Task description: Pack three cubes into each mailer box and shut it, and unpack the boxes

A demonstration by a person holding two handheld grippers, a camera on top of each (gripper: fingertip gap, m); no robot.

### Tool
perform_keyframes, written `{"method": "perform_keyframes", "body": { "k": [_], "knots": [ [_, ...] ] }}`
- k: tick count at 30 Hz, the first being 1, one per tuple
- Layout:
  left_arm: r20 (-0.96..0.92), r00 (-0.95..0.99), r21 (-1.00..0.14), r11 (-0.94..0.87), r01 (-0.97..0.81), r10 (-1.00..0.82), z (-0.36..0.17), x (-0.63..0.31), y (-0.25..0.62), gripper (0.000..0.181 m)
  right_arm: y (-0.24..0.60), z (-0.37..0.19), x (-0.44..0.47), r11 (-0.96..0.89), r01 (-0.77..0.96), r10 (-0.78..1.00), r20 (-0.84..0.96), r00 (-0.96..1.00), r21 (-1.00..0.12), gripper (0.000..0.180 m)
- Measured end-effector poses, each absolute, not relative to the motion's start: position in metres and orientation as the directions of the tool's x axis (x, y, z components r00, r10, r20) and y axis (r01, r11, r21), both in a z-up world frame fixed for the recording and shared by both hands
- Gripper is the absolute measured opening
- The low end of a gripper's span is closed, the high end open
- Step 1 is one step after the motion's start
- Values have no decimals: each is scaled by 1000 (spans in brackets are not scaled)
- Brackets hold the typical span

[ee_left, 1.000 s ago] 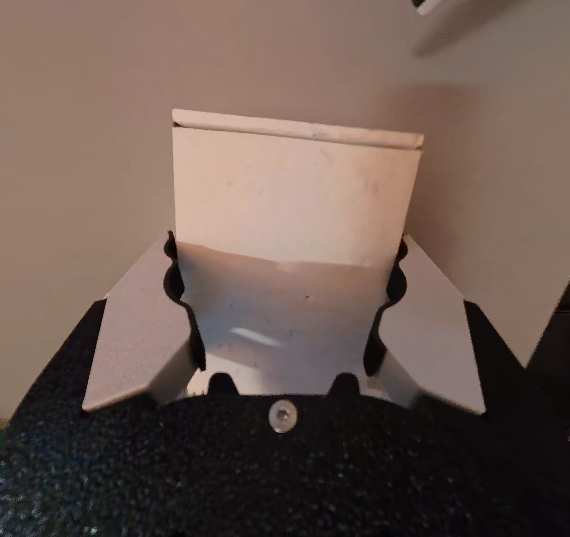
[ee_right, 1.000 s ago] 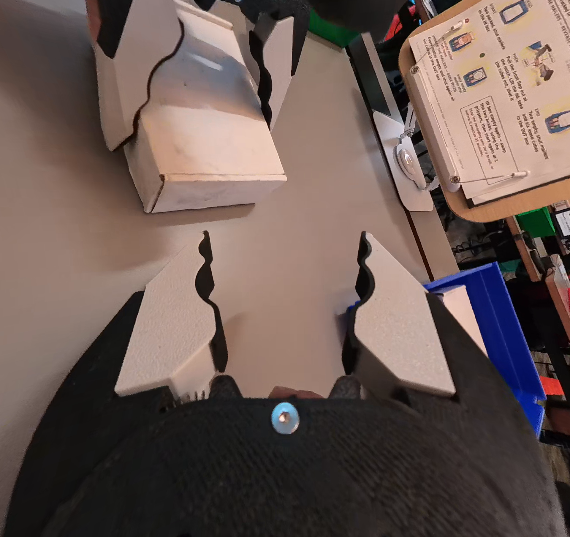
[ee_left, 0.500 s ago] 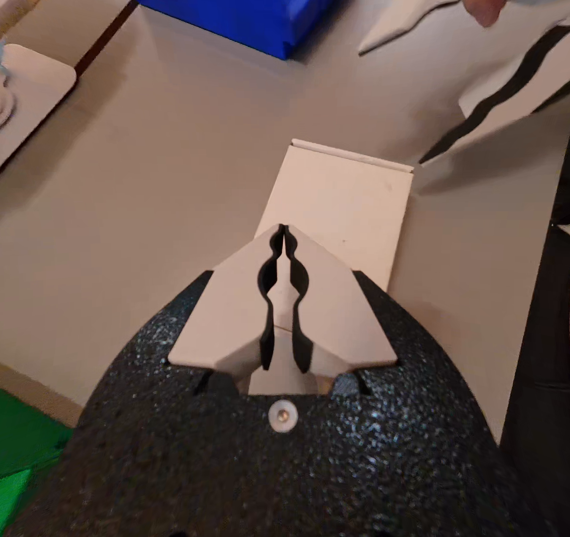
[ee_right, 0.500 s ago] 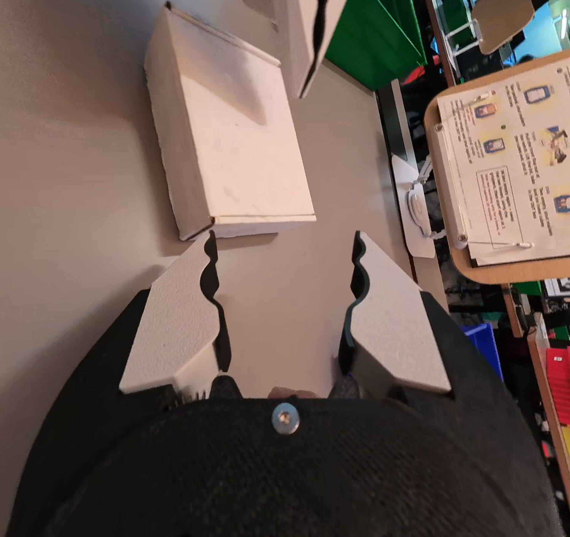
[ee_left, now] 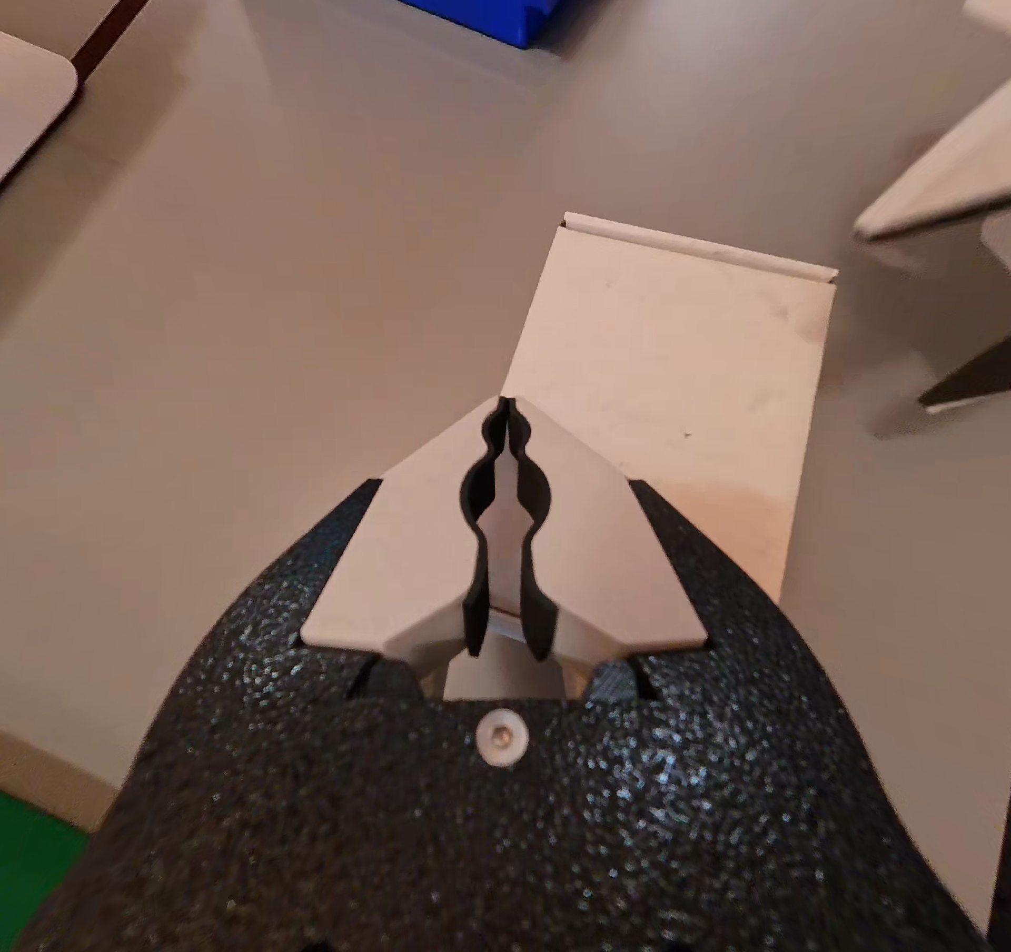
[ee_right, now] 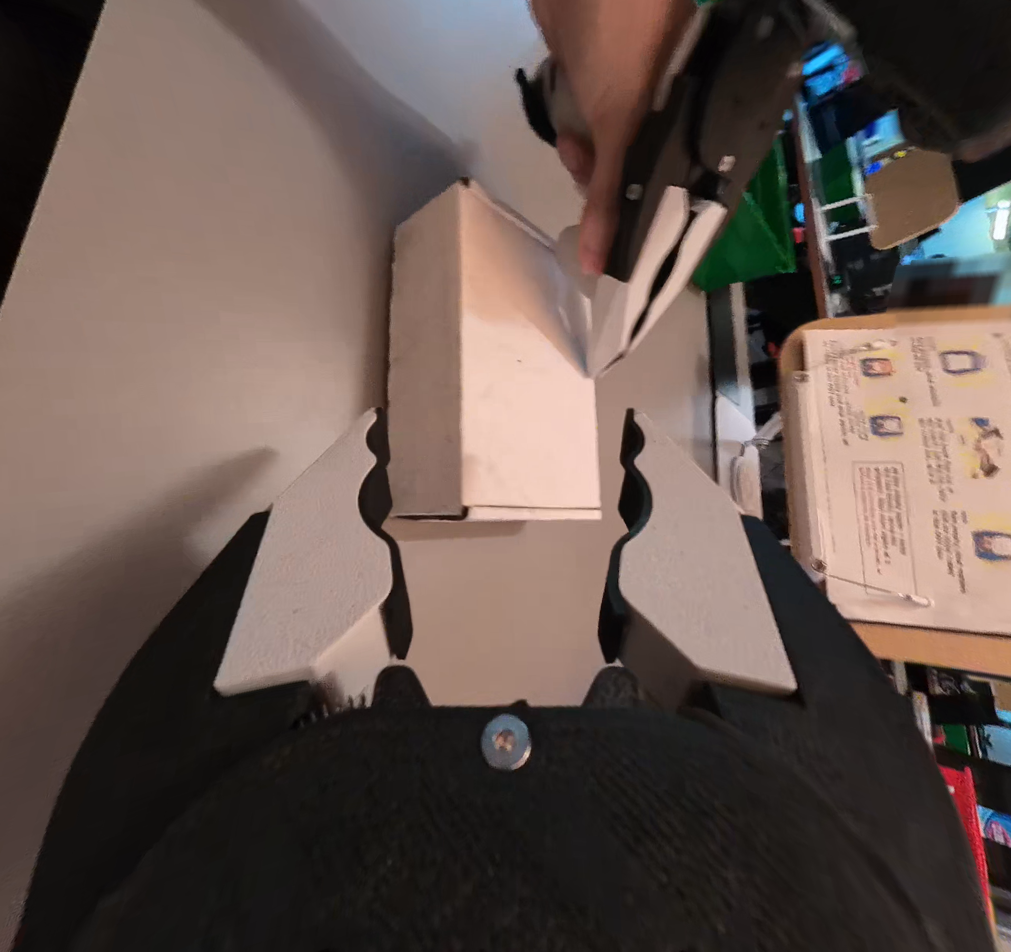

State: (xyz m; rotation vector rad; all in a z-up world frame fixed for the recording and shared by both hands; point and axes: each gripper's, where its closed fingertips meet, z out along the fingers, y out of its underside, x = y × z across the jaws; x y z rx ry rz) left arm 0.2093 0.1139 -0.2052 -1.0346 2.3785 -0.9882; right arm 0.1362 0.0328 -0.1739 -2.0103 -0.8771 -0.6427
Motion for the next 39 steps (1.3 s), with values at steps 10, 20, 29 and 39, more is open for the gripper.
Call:
{"method": "perform_keyframes", "body": {
  "k": [10,20,29,39],
  "knots": [
    [71,-615,-706,395,-587,-786,-207,219,122,0,50,-222,173,-576,802,408,793,452,-160,86],
    [140,-573,-707,323,-628,-807,-207,223,128,0,62,-223,201,-565,823,402,891,212,59,68],
    [76,-531,-840,233,-490,-844,-177,220,139,22,62,-218,189,-532,843,404,852,334,-78,66],
    [-222,-564,-933,341,-112,-795,-129,148,166,86,58,-204,184,-485,807,392,741,545,-337,64]
  ]
}}
